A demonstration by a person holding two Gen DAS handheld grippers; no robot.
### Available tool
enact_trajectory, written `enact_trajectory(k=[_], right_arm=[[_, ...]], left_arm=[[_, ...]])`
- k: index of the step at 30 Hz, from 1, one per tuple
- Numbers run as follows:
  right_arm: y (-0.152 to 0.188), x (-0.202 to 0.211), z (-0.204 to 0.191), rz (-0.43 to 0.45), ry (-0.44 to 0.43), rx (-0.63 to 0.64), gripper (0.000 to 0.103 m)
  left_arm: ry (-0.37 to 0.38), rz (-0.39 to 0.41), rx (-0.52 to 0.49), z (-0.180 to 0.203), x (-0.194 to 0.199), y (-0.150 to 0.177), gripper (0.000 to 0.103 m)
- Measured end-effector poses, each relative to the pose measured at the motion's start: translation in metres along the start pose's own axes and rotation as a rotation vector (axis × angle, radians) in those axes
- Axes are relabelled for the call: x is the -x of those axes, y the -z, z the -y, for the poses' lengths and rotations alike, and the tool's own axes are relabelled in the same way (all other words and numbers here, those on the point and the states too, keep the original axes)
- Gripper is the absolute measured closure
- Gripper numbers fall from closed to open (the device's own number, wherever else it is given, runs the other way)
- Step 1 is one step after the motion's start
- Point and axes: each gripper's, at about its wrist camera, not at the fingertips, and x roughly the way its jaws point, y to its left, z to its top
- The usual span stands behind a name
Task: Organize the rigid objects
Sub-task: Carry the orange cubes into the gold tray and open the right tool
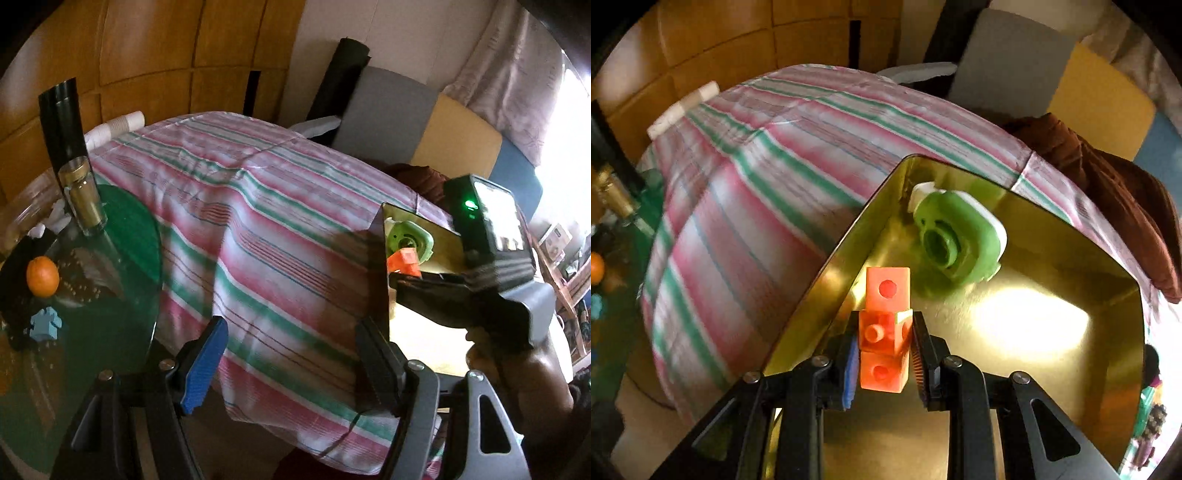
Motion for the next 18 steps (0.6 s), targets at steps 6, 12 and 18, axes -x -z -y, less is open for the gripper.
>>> enact_trajectory(k=[6,12,18], right_arm=[[0.004,0.01,0.005,0.066,0.058,0.017,0.045],[0.016,0.028,0.013,0.111,0.076,0.02,0.045],[0.031,0.046,0.026,0.152,0.086,-0.004,0.043]], left_arm=[[0.004,0.01,-0.034,0.008,0.002,0.0,0.031],[-0.014,0.014,-0.07,0.022,0.006,-0.001,0.031],[0.0,0.038,-0.138,0.045,0.018,-0.002,0.031]])
